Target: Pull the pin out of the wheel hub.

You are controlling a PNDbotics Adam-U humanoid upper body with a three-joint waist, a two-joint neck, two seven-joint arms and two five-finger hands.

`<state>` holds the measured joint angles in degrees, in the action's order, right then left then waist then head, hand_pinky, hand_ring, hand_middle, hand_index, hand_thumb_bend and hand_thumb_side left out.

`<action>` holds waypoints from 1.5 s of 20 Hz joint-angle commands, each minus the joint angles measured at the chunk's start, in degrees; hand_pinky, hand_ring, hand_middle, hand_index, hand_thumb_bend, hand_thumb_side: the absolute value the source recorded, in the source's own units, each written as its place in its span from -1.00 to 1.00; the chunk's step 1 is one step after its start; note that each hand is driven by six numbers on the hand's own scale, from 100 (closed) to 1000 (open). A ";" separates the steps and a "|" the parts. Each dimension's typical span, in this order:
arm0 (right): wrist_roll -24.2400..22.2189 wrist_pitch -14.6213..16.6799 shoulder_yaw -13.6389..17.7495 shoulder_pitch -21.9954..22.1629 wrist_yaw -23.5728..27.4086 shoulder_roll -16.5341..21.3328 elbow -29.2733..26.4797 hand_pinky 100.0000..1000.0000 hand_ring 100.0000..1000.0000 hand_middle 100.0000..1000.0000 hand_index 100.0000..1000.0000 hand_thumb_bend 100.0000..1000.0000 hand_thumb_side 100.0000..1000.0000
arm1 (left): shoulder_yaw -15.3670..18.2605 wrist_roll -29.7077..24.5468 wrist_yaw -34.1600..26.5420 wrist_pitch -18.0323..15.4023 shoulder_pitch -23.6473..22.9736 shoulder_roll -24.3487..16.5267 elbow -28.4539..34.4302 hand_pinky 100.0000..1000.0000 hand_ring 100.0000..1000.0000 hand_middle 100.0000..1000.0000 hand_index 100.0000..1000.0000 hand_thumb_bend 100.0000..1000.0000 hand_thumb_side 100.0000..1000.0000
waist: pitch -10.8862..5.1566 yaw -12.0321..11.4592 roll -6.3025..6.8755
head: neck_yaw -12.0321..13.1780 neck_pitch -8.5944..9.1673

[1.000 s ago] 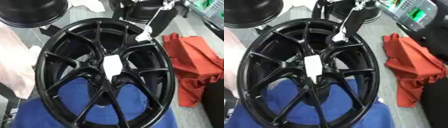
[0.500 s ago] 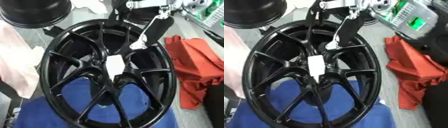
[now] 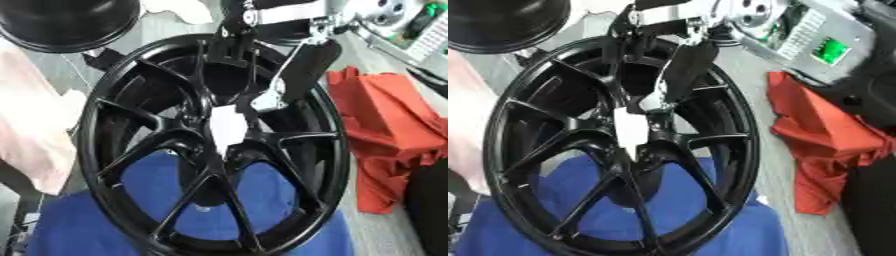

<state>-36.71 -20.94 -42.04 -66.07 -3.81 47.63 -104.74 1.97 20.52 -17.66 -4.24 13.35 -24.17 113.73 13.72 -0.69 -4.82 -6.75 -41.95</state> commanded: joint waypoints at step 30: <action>-2.32 -11.28 -0.09 1.20 1.67 0.30 -3.14 0.53 0.50 0.54 0.63 -0.12 -0.65 | 0.09 0.54 0.97 0.50 0.32 -0.62 0.86 0.62 0.34 0.20 0.44 -0.90 0.51 | 3.67 -0.29 -0.74 | 2.65 0.19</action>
<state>-38.07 -31.08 -42.74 -64.20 -2.30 47.14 -107.53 1.97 21.01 -17.09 -3.76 13.13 -24.18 113.73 18.34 -0.93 -5.83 -3.86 -42.57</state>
